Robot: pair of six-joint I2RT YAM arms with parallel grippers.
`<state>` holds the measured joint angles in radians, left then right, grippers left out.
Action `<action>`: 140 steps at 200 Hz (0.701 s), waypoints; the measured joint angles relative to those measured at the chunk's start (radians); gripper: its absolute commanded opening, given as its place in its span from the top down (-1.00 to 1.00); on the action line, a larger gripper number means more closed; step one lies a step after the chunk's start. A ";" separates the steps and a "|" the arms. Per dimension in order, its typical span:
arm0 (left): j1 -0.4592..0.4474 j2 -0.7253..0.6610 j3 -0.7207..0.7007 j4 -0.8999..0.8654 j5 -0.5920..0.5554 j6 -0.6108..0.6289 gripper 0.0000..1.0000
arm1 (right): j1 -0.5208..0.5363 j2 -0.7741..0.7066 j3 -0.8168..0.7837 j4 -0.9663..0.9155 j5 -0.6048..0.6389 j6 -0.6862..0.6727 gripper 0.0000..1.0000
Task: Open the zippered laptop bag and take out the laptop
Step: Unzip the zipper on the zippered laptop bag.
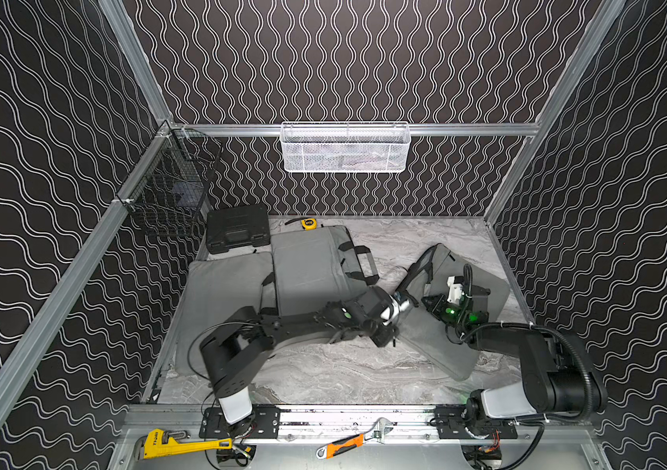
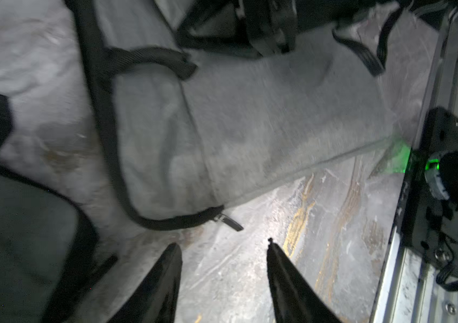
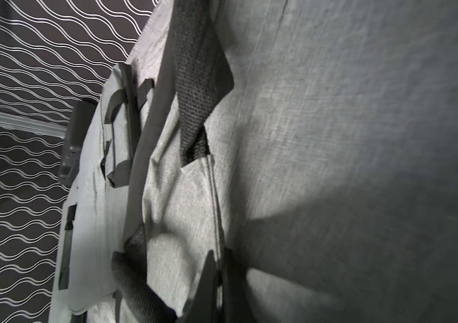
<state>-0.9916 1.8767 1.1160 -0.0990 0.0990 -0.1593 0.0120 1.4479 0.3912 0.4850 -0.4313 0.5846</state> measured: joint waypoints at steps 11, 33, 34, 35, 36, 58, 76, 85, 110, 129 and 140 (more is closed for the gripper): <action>0.041 -0.007 0.004 0.003 0.010 -0.009 -0.21 | 0.001 -0.014 0.006 -0.030 0.006 -0.011 1.00; 0.128 0.025 0.035 0.007 0.065 -0.029 -0.22 | 0.003 -0.048 0.017 -0.086 0.023 -0.036 1.00; 0.133 0.029 0.038 0.008 0.069 -0.031 -0.22 | 0.003 -0.050 0.017 -0.087 0.024 -0.037 1.00; 0.135 0.031 0.039 0.008 0.072 -0.032 -0.22 | 0.003 -0.051 0.017 -0.091 0.025 -0.038 1.00; 0.138 0.032 0.041 0.008 0.074 -0.033 -0.22 | 0.003 -0.053 0.018 -0.092 0.025 -0.039 1.00; 0.168 0.111 0.090 0.029 0.148 -0.050 -0.22 | 0.003 -0.085 0.027 -0.138 0.039 -0.058 1.00; 0.168 0.192 0.136 0.050 0.207 -0.053 -0.19 | 0.004 -0.095 0.043 -0.173 0.049 -0.078 1.00; 0.167 0.230 0.151 0.063 0.232 -0.068 -0.09 | 0.004 -0.095 0.056 -0.196 0.052 -0.085 1.00; 0.159 0.282 0.136 0.110 0.290 -0.112 0.73 | 0.004 -0.083 0.099 -0.248 0.053 -0.112 0.89; 0.141 0.281 0.109 0.154 0.309 -0.130 1.00 | 0.004 -0.071 0.139 -0.295 0.055 -0.124 0.53; 0.138 0.272 0.097 0.168 0.316 -0.154 1.00 | 0.004 -0.065 0.184 -0.341 0.052 -0.125 0.24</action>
<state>-0.8539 2.1487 1.2125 0.0689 0.4149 -0.3134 0.0158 1.3827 0.5751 0.1440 -0.3794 0.4599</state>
